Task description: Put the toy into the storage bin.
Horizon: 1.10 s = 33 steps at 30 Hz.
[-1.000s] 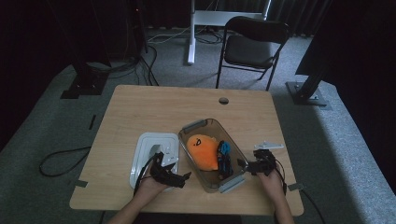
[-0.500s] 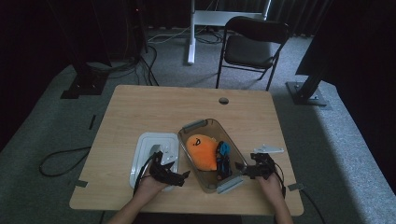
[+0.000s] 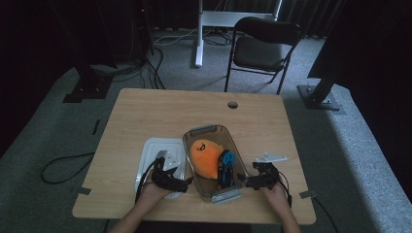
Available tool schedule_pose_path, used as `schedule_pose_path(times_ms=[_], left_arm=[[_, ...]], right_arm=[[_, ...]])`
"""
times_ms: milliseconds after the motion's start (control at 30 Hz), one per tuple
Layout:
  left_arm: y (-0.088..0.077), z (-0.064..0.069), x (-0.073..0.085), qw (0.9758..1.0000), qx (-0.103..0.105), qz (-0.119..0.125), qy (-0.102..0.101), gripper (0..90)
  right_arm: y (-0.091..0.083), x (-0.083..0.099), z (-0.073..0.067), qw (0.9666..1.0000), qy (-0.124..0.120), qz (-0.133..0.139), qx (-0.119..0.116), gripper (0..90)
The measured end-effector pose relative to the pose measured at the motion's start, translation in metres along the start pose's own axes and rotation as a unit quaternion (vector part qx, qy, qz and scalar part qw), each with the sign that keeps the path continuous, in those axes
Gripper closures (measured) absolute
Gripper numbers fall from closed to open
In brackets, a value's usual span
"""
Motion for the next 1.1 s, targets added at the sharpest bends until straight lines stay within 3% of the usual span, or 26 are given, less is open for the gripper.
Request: schedule_pose_path(times_ms=[633, 1100], left_arm=[[-0.020, -0.027, 0.009, 0.9992, -0.033, -0.005, -0.021, 1.0], [-0.035, -0.057, 0.021, 0.9957, -0.077, -0.018, -0.046, 1.1]], right_arm=[[0.011, 0.004, -0.017, 0.9997, -0.014, -0.011, -0.013, 12.1], [0.015, 0.004, -0.019, 0.9997, -0.021, -0.013, -0.009, 11.8]])
Point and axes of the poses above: each handheld gripper's, and its own axes: y roughly forward along the jaws, x roughly out of its underside, z roughly to its right, the point moved 5 cm from there along y, roughly forward along the jaws, and after that the axes turned 11 degrees about z, right-handed, at the moved point
